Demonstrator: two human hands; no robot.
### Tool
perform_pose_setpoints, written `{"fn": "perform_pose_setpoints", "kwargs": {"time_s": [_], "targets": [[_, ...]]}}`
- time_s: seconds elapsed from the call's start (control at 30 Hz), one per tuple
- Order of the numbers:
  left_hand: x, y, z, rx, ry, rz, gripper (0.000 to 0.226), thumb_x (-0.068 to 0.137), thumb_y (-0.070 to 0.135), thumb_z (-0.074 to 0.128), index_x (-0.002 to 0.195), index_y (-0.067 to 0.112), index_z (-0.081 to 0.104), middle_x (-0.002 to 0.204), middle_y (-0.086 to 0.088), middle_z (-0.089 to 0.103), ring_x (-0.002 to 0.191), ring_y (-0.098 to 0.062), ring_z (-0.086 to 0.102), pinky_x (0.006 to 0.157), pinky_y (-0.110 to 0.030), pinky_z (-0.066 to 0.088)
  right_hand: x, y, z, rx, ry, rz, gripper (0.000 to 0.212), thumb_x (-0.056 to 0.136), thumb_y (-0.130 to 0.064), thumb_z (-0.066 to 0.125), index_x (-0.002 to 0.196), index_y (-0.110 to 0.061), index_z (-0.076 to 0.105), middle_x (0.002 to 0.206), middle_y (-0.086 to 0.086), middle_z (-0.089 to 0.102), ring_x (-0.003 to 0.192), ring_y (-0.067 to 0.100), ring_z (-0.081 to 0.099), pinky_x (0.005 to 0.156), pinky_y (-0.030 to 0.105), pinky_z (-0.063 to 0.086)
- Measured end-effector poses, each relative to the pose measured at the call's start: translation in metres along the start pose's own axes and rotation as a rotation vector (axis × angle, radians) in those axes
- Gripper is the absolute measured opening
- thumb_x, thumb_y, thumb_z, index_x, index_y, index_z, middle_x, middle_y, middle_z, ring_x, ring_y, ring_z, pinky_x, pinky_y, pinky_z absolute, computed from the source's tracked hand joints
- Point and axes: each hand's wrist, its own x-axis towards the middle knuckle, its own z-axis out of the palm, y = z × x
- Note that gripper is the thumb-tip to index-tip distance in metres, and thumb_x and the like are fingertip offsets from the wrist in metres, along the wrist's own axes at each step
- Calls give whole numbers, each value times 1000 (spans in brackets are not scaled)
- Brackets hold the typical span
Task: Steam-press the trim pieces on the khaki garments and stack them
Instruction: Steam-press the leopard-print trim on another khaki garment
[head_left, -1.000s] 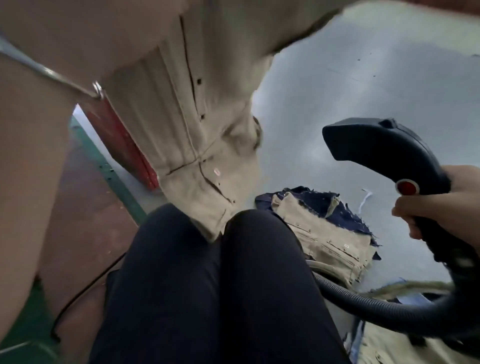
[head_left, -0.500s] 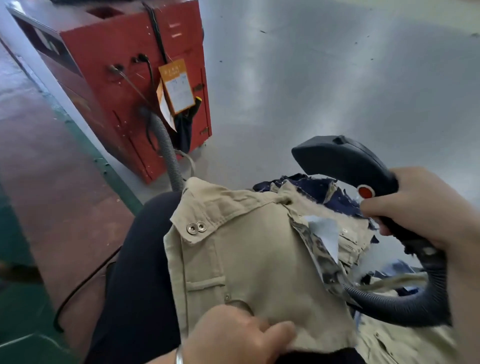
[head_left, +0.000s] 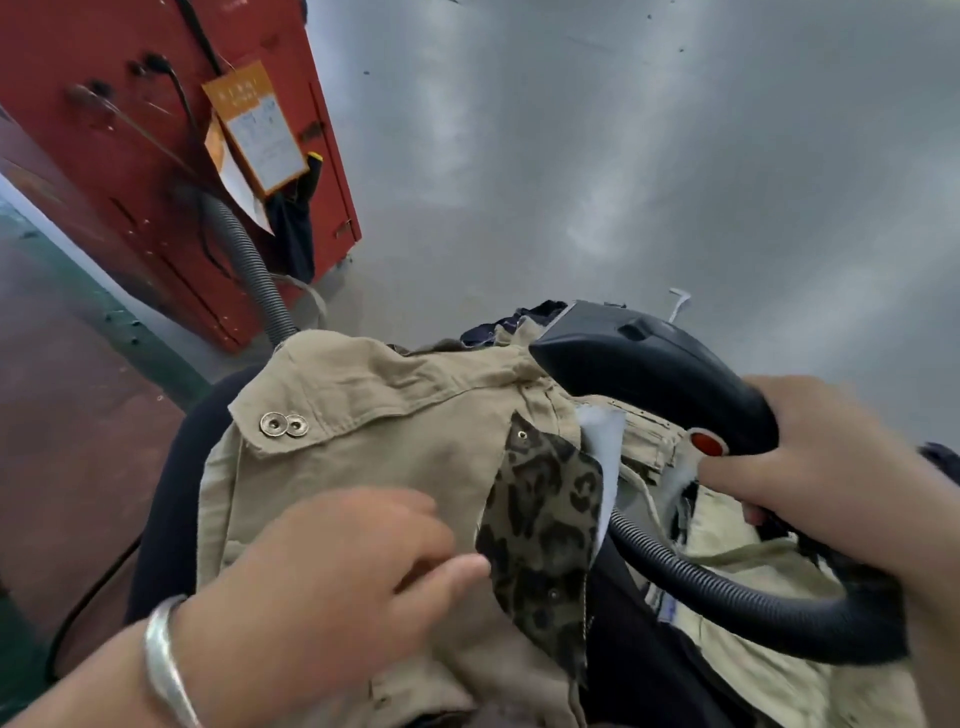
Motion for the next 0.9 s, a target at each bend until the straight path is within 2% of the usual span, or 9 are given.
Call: {"fn": "perform_pose_setpoints", "kwargs": {"time_s": [0.03, 0.1, 0.2, 0.3, 0.43, 0.5, 0.63, 0.83, 0.9], "targets": [[6, 1, -2, -40, 160, 94, 46, 85, 65, 34, 79, 29, 62, 79, 15, 53, 77, -2, 54, 69, -27, 47, -5, 3, 0, -7, 5, 12, 16, 70, -15, 74, 70, -19, 59, 48, 2, 62, 31, 9, 53, 34, 20, 39], [16, 12, 5, -27, 248, 299, 21, 86, 47, 55, 91, 31, 69, 91, 17, 61, 86, -5, 59, 75, -22, 48, -14, 6, -1, -36, 12, 42, 16, 70, -16, 74, 70, -22, 59, 47, -3, 63, 31, 6, 52, 35, 19, 39], [23, 34, 45, 90, 190, 455, 32, 81, 46, 58, 101, 27, 75, 107, 7, 70, 99, -11, 66, 77, -23, 53, -21, 10, 0, -96, 12, 98, 16, 67, -23, 74, 69, -25, 59, 48, -10, 63, 33, 7, 52, 38, 28, 45], [27, 47, 71, 108, 163, 401, 35, 78, 49, 59, 96, 24, 77, 108, -2, 71, 93, -15, 69, 64, -23, 55, -27, 16, 3, -185, -22, 128, 17, 65, -25, 76, 68, -31, 61, 53, -11, 64, 41, 9, 57, 52, 39, 53], [25, 46, 74, 60, 202, 329, 32, 72, 50, 63, 91, 28, 77, 108, 2, 71, 93, -8, 68, 53, -17, 51, -28, 12, 19, -273, -182, 111, 32, 63, -38, 66, 84, -58, 52, 63, -30, 60, 50, 3, 57, 47, 27, 43], [24, 43, 73, 6, 192, 308, 31, 71, 50, 65, 92, 30, 77, 110, 4, 71, 94, -6, 68, 51, -17, 51, -22, 8, 27, -325, -205, 116, 19, 66, -44, 63, 81, -51, 54, 64, -39, 56, 46, 0, 54, 44, 20, 36], [24, 44, 71, -6, 128, 284, 34, 70, 53, 66, 97, 33, 76, 113, 8, 69, 96, -4, 66, 51, -17, 51, 11, -6, 32, -364, -195, 105, 15, 77, -35, 68, 73, -31, 55, 52, -11, 61, 41, -2, 55, 38, 12, 31], [22, 46, 70, -9, 126, 268, 32, 77, 50, 56, 98, 34, 75, 113, 10, 69, 98, -3, 65, 55, -17, 52, 74, -50, 33, -328, -114, -8, 13, 81, -17, 66, 94, -16, 64, 73, 5, 65, 64, 21, 66, 60, 32, 56], [20, 47, 70, -17, 153, 263, 33, 74, 51, 62, 98, 32, 74, 115, 11, 68, 101, -2, 64, 59, -14, 52, 82, -53, 19, -323, -59, 1, 10, 84, -16, 67, 93, -13, 63, 72, 8, 66, 60, 21, 68, 55, 31, 56]]}}
